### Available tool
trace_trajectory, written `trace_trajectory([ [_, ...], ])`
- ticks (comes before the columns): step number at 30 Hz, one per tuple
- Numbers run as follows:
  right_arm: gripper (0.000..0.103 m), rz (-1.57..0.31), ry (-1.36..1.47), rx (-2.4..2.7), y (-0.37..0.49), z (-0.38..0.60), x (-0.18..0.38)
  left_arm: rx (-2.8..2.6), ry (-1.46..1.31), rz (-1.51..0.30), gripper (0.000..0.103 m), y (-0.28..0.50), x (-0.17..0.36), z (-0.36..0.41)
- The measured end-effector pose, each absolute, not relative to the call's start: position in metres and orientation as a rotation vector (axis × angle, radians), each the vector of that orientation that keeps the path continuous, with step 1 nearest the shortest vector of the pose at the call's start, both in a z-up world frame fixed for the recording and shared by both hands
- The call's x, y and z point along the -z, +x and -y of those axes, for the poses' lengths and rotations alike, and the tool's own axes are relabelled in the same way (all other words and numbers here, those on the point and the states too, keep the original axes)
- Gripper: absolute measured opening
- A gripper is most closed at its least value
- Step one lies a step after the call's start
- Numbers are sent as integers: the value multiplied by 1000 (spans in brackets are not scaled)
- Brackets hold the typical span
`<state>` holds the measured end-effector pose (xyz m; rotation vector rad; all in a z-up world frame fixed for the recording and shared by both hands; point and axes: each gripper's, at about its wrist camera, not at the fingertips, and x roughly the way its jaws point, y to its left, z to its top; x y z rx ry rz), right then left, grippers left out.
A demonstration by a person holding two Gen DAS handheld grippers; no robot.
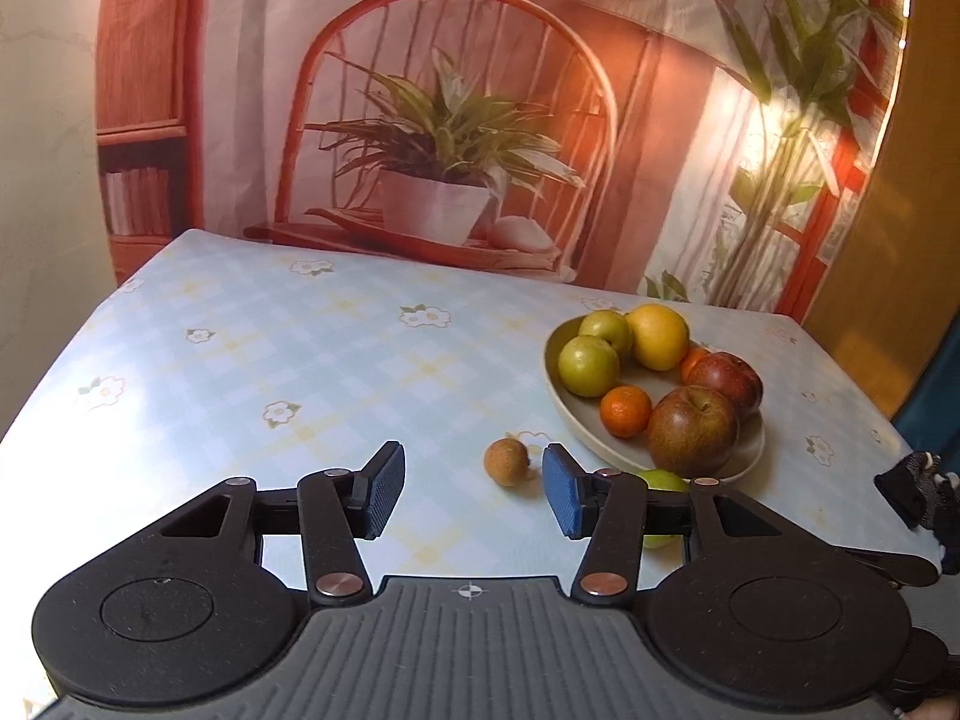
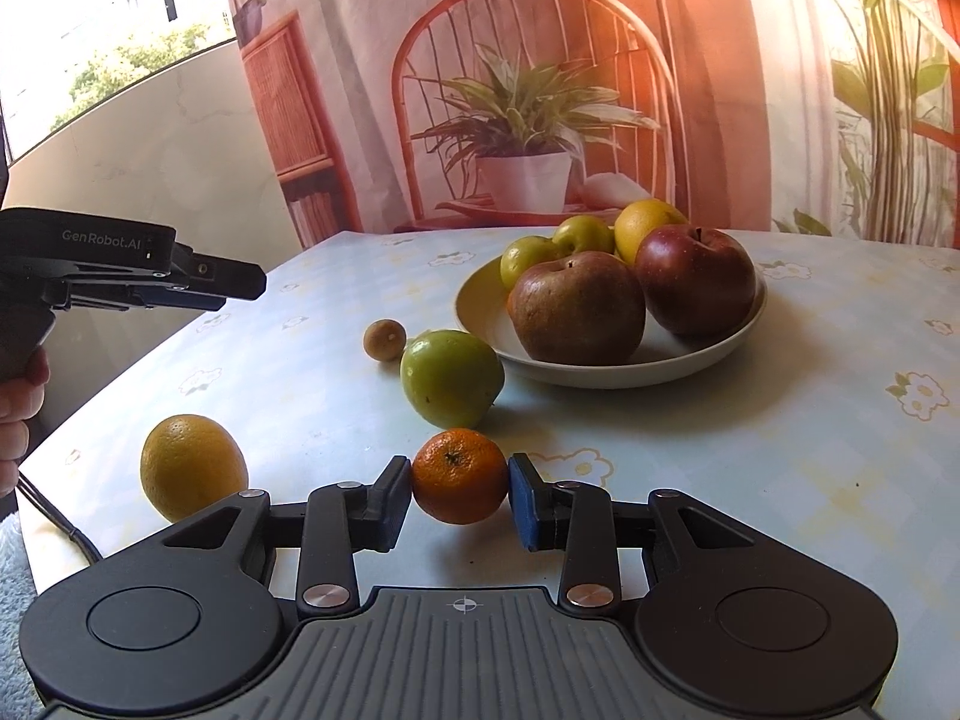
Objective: Organize fruits
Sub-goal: 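Close the left gripper on the small brown fruit while the right gripper grasps the tangerine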
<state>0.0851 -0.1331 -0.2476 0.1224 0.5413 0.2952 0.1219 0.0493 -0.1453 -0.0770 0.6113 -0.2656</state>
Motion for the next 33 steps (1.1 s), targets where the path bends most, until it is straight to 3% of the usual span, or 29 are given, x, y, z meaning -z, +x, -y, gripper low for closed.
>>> trace_trajectory([
  [8,32,-521,176,-266,85,141,247,355,-24,-582,53,159,128,-46],
  [20,32,-516,207,-260,86,146,248,428,114,-727,45,195,177,-16],
  [24,32,-520,213,-266,86,147,248,447,119,-764,37,201,189,-15],
  [33,32,-526,217,-277,88,148,249,458,90,-777,36,210,199,-12],
])
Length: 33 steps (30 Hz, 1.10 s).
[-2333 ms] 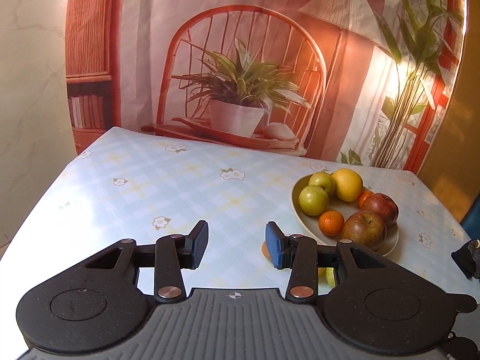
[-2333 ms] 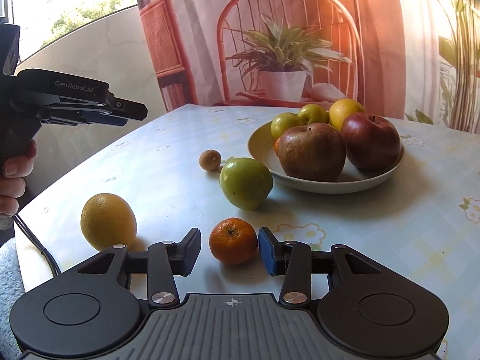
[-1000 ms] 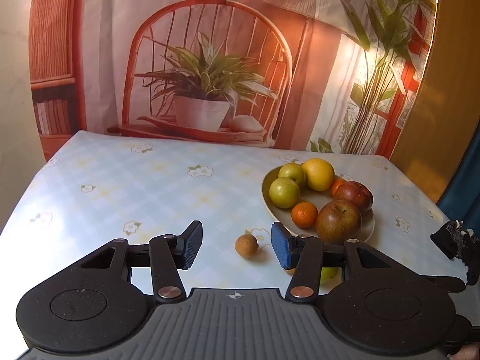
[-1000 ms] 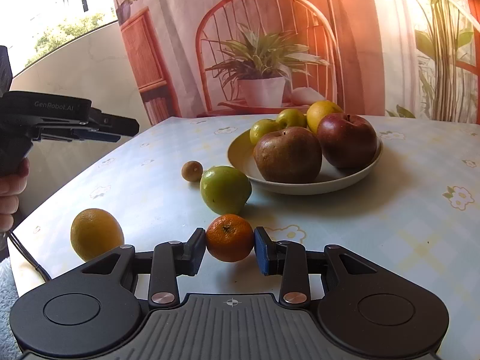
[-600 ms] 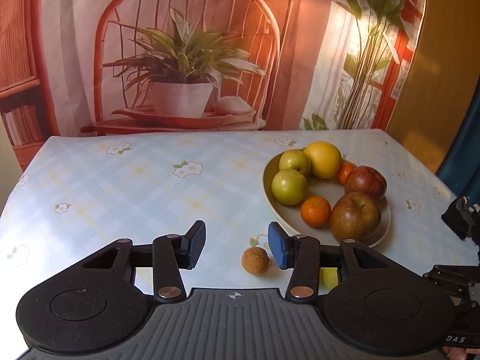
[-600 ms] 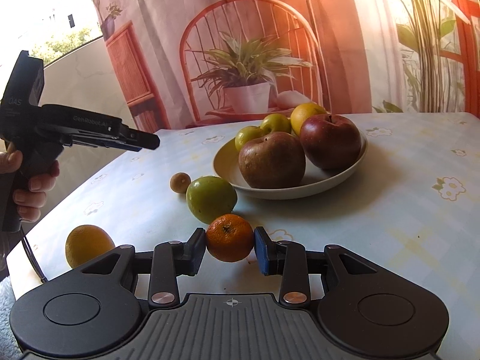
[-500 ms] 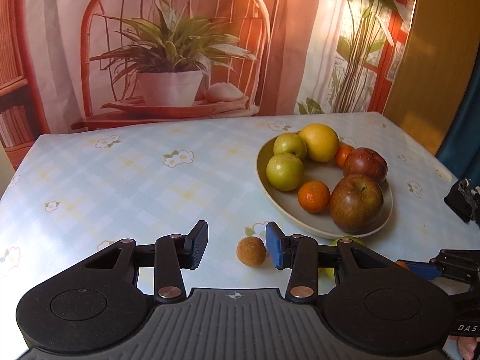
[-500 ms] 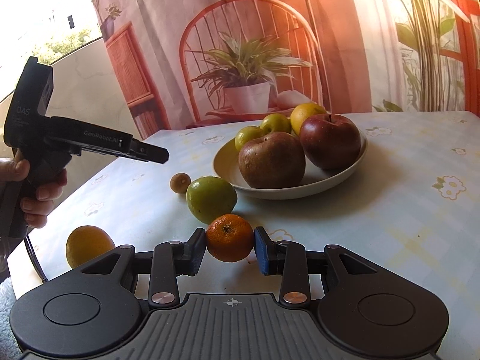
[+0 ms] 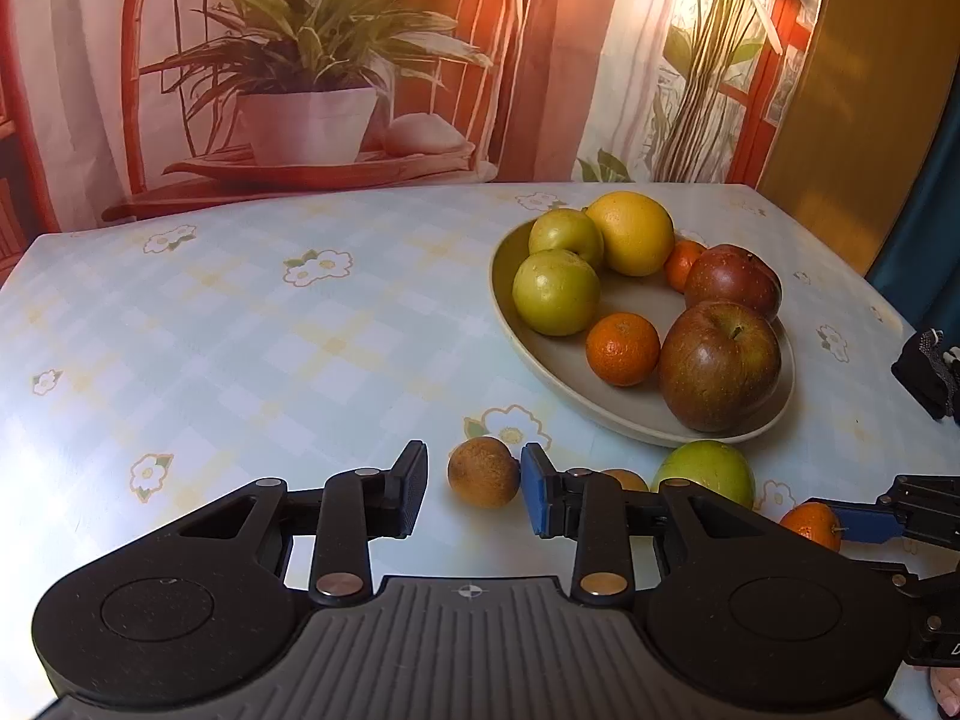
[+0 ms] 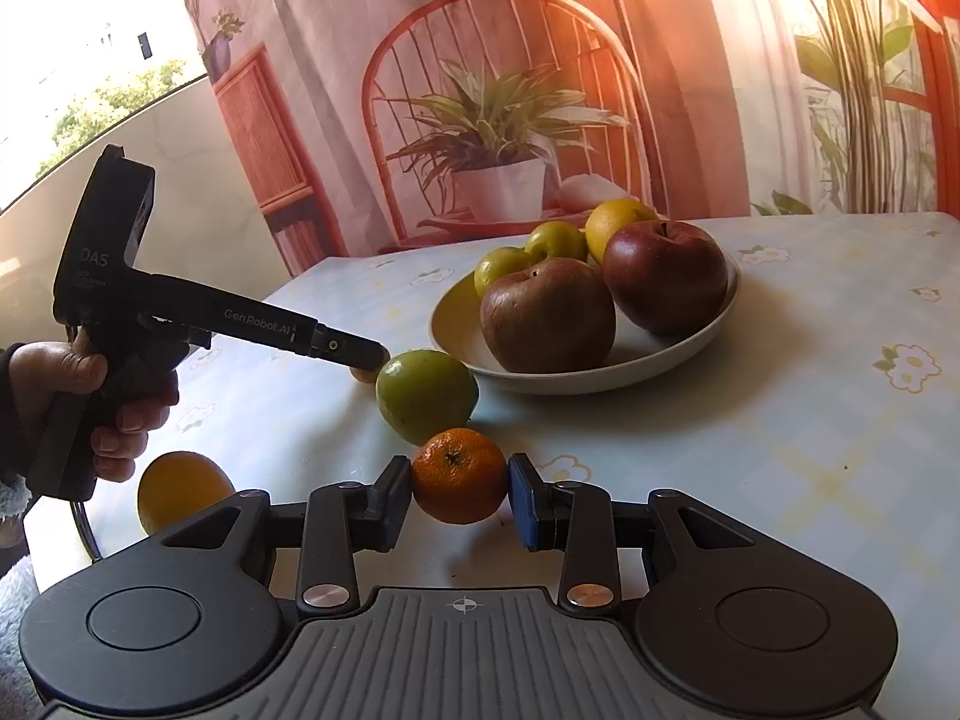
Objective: Organize fruits
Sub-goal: 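Close the left gripper on the small brown fruit while the right gripper grasps the tangerine, then carry the brown fruit with the left gripper onto the plate while the right carries the tangerine there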
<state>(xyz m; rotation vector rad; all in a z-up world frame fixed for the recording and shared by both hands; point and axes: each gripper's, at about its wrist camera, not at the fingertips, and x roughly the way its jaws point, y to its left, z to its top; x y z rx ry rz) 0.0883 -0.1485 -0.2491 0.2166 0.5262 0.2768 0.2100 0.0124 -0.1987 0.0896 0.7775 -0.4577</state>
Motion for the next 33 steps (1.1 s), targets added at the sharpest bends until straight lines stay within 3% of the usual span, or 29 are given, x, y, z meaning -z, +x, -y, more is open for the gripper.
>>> trace_trajectory([
  [4,32,-527,219,-277,89,148,249,474,84,-798,35,214,203,-9],
  [6,32,-527,221,-278,89,148,250,475,94,-803,29,214,205,-7],
  [33,32,-407,174,-198,93,172,220,541,69,-679,29,201,157,8],
])
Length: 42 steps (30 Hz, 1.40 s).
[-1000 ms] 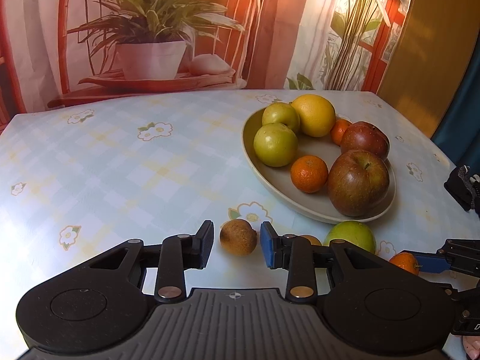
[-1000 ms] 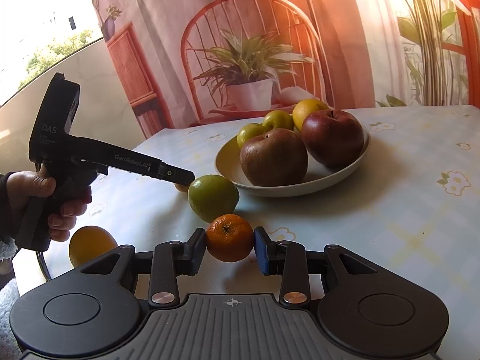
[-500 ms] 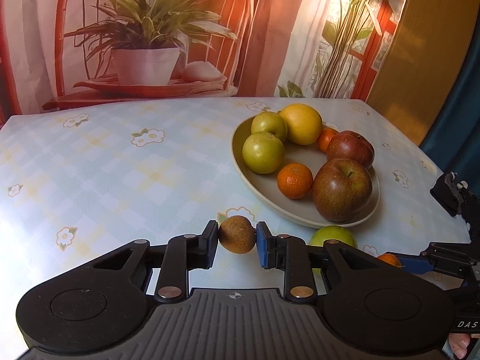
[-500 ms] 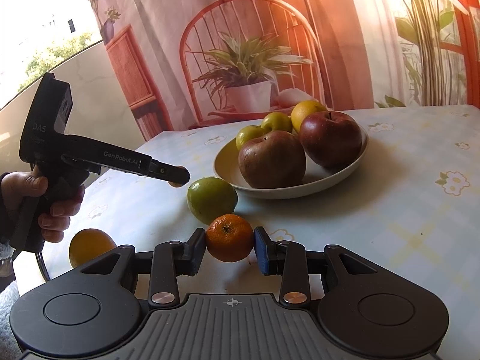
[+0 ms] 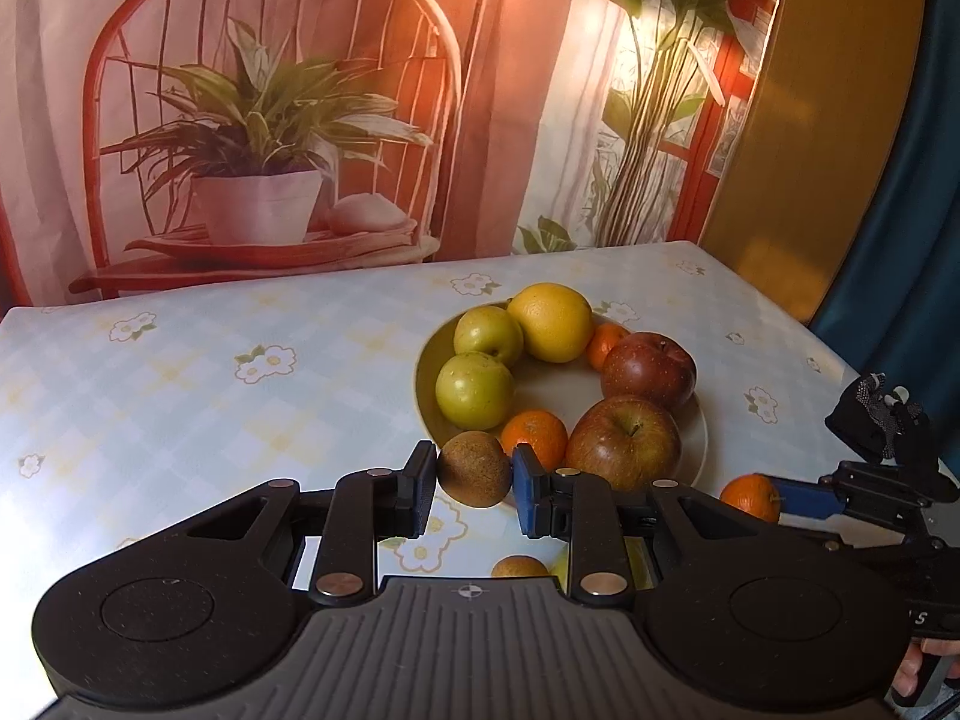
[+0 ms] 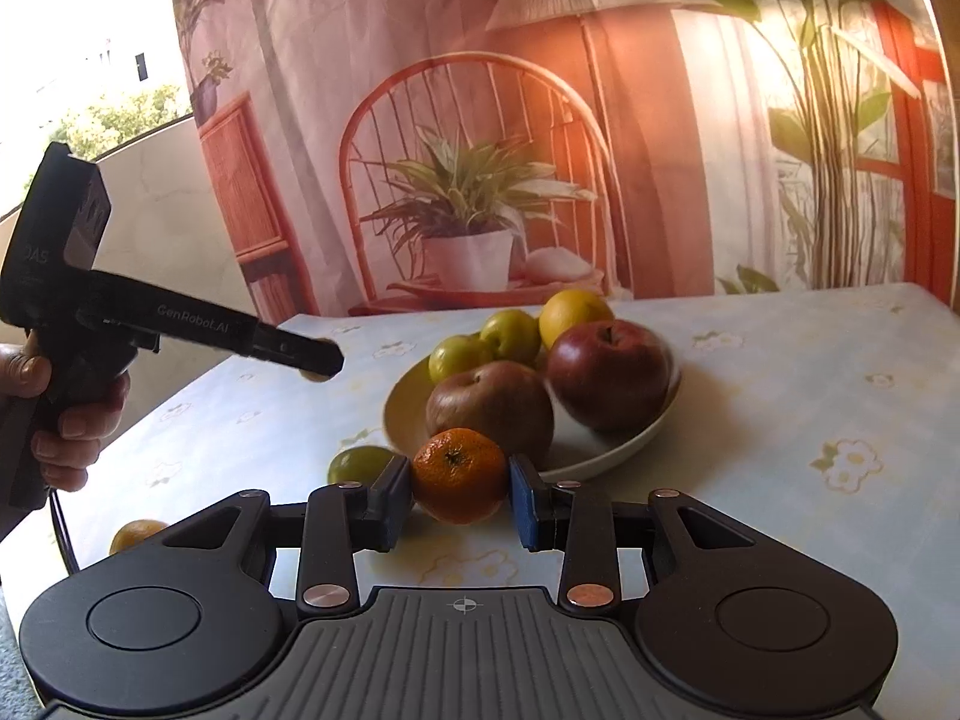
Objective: Organize fruits
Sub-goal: 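Carry the brown fruit with the left gripper onto the plate while the right carries the tangerine there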
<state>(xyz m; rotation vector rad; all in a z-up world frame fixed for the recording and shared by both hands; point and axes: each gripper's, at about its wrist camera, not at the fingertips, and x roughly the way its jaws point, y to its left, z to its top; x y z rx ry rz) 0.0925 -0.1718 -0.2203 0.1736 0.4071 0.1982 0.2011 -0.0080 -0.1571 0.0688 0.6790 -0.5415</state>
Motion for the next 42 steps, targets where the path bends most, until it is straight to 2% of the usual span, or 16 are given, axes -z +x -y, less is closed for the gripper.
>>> trace_trajectory([
  [6,32,-357,147,-129,115,195,213,536,74,-696,29,212,163,20],
  [18,32,-393,206,-101,143,213,227,519,82,-722,29,231,173,33],
  [42,34,-412,228,-90,142,214,241,524,117,-758,29,247,185,48],
])
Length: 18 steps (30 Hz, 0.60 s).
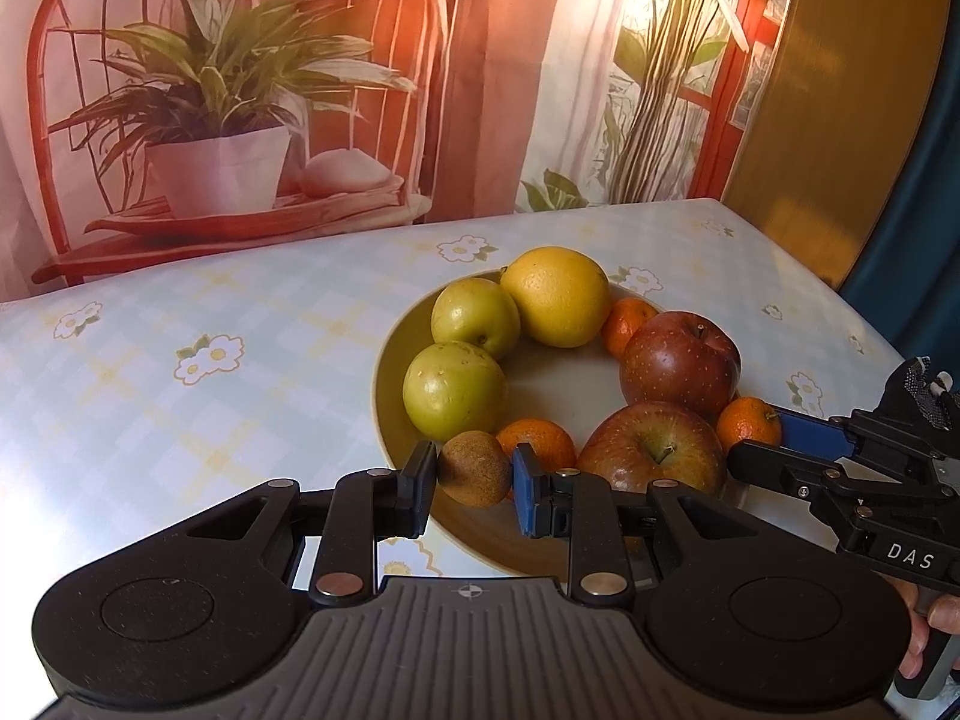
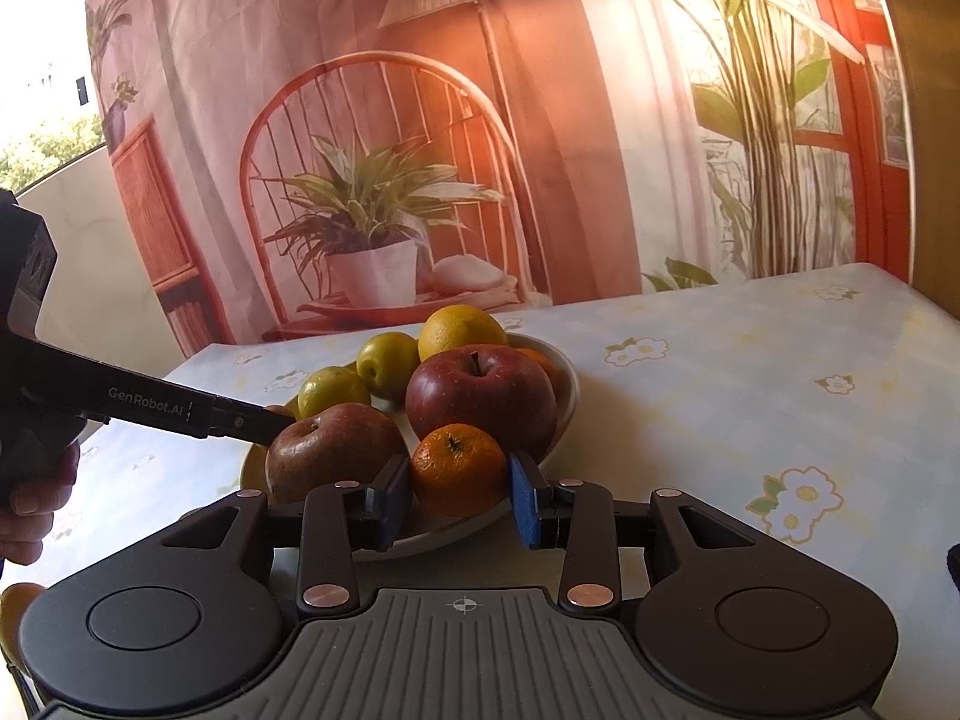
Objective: Organize fruits
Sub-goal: 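Carry the brown fruit with the left gripper onto the plate while the right carries the tangerine there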
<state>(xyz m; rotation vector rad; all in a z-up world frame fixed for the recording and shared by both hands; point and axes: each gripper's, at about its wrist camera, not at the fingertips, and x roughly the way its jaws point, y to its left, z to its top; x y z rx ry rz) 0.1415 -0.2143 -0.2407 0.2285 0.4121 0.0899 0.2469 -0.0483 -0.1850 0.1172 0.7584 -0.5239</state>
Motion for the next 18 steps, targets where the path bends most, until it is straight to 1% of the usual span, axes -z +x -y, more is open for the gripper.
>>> trace_trajectory([
  [2,38,-413,230,-90,142,215,241,520,117,-759,29,247,185,48],
  [4,40,-415,236,-89,141,216,241,520,120,-761,29,246,185,48],
  [18,42,-409,277,-96,139,223,243,531,129,-779,29,243,188,49],
])
